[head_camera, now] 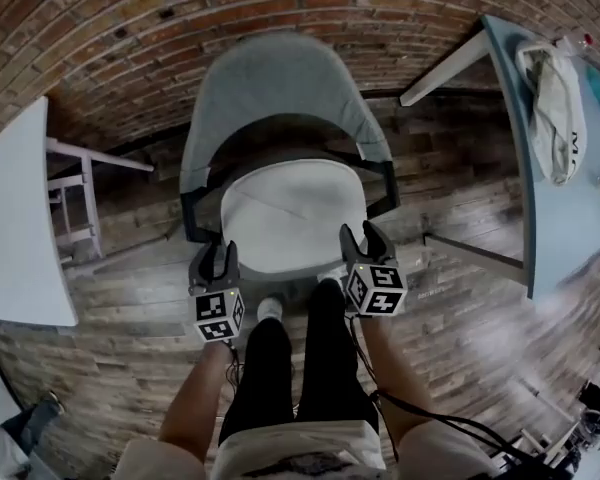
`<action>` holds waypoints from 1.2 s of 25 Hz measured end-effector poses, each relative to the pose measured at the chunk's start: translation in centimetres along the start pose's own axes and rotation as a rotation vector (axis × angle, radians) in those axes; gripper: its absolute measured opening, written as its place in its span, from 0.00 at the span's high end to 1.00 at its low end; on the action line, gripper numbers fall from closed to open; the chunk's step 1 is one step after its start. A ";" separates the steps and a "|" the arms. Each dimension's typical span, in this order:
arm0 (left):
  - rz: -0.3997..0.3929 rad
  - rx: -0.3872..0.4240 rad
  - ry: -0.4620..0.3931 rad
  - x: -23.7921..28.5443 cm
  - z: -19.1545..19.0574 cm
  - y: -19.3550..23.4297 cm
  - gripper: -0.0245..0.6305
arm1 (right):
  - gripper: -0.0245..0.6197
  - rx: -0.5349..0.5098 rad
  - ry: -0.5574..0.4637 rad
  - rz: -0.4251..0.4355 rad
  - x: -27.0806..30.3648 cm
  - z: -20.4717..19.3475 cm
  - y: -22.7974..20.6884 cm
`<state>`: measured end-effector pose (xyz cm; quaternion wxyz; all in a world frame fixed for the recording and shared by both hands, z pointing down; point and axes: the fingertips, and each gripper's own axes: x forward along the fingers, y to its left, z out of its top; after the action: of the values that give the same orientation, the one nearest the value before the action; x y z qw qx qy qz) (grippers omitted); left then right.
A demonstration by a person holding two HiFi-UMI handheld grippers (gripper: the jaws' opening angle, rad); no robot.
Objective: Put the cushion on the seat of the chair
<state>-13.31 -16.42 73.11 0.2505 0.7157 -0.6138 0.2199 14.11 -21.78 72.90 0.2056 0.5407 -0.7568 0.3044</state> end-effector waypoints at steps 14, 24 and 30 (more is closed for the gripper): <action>-0.101 0.102 -0.196 -17.2 16.8 -2.0 0.88 | 0.73 -0.032 -0.205 0.037 -18.8 12.3 13.0; -0.166 0.123 -0.323 -26.4 21.9 -3.8 0.98 | 0.96 -0.089 -0.327 0.055 -28.2 16.3 19.5; -0.194 0.126 -0.349 -29.8 22.1 -4.5 0.98 | 0.96 -0.103 -0.352 0.069 -31.7 15.7 21.4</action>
<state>-13.18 -6.83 36.97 0.1154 0.8130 -0.5610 0.1054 4.67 -5.61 36.00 0.0870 0.5482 -0.8137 0.1727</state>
